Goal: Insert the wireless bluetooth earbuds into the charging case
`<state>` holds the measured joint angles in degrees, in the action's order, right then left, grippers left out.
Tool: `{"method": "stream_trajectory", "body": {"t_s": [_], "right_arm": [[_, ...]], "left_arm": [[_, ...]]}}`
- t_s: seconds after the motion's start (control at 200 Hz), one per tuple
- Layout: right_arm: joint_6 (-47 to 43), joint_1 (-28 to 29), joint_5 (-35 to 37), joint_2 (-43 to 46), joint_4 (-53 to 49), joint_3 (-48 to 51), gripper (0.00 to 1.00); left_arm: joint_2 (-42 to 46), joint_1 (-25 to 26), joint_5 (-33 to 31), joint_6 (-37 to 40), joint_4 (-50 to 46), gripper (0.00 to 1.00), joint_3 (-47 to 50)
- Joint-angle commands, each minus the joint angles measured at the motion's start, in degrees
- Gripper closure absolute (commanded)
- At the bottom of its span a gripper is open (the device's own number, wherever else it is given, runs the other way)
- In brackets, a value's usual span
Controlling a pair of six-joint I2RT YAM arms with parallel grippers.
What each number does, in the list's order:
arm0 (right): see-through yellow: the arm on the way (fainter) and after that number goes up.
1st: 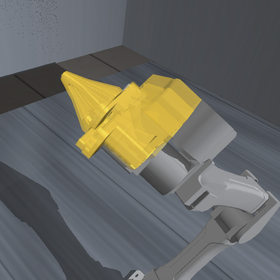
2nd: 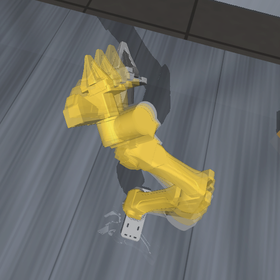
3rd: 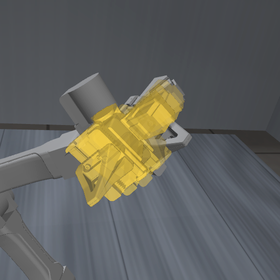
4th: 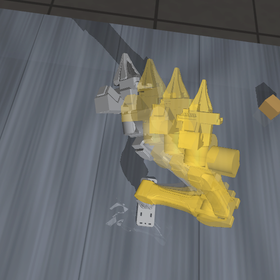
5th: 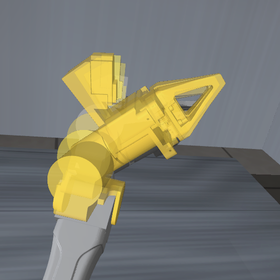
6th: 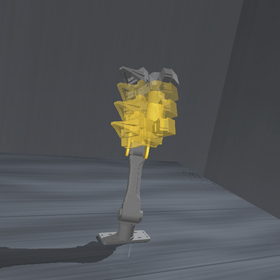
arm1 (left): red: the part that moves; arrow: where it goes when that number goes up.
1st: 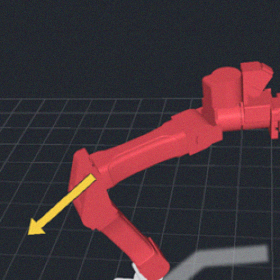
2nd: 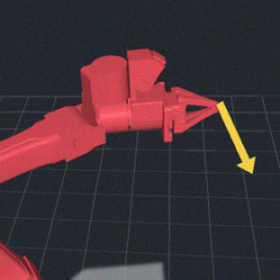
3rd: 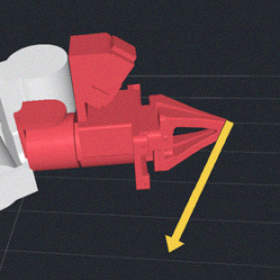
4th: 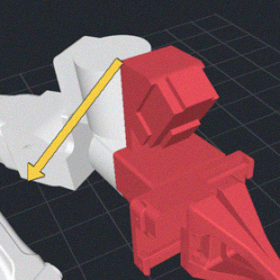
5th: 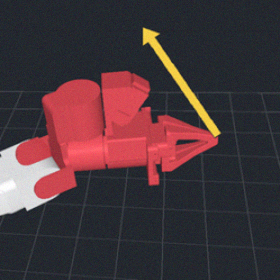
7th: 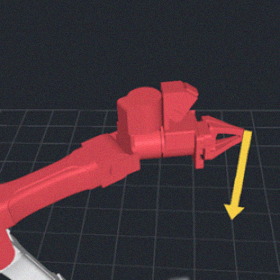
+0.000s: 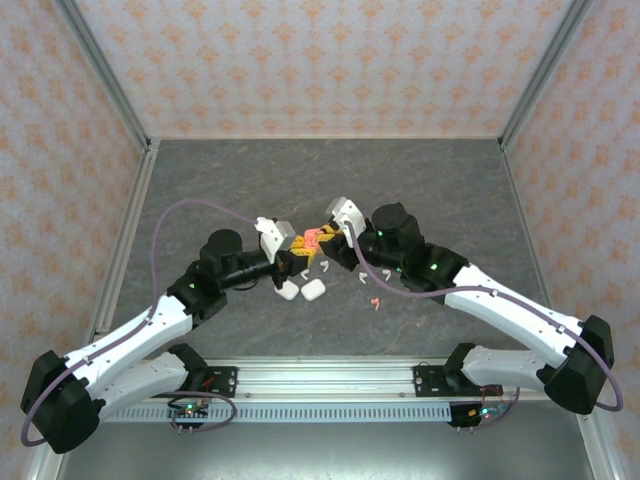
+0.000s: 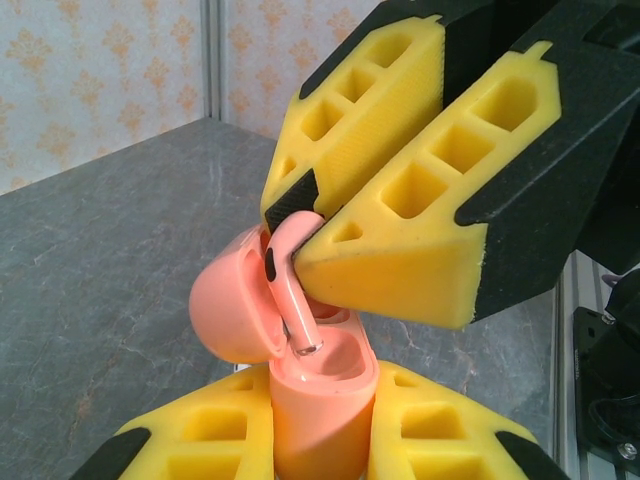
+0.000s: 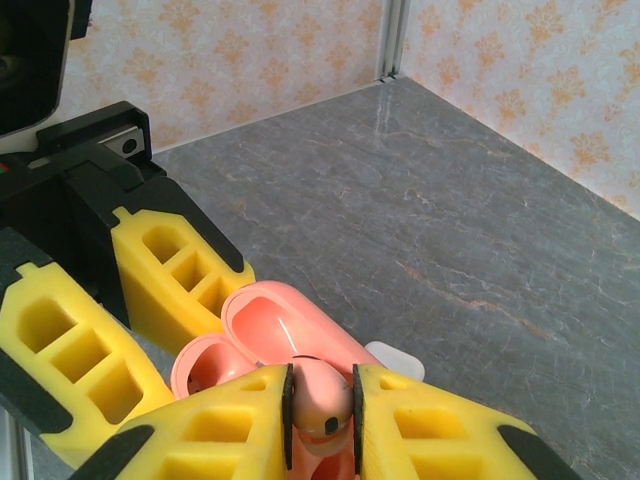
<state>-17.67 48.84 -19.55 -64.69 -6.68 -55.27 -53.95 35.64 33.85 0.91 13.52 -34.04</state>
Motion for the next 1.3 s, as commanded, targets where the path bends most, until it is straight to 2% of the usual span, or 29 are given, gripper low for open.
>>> {"method": "stream_trajectory", "body": {"t_s": [0.0,0.48,0.756,1.021,1.131,1.296], "right_arm": [[-0.4,0.4,-0.9,-0.1,2.1,-1.0,0.78],[-0.5,0.3,-6.5,0.0,0.8,-0.8,0.78],[-0.2,0.3,-11.5,-1.8,-4.0,-3.6,0.77],[1.0,0.3,-13.5,-2.1,-5.4,-6.3,0.70],[1.1,0.3,-12.2,-1.9,-7.4,-8.4,0.60],[3.8,0.3,-7.9,-0.8,-9.7,-12.0,0.51]], "left_arm": [[0.2,0.5,0.5,0.5,2.0,1.00,-1.9],[0.1,0.5,0.3,0.7,1.9,1.00,-2.0],[0.1,0.5,0.4,0.6,2.1,1.00,-1.9],[0.1,0.5,0.4,0.6,2.4,1.00,-1.7],[0.3,0.5,0.4,0.7,2.5,1.00,-1.6],[0.3,0.5,0.3,0.7,2.7,1.00,-1.4]]}}
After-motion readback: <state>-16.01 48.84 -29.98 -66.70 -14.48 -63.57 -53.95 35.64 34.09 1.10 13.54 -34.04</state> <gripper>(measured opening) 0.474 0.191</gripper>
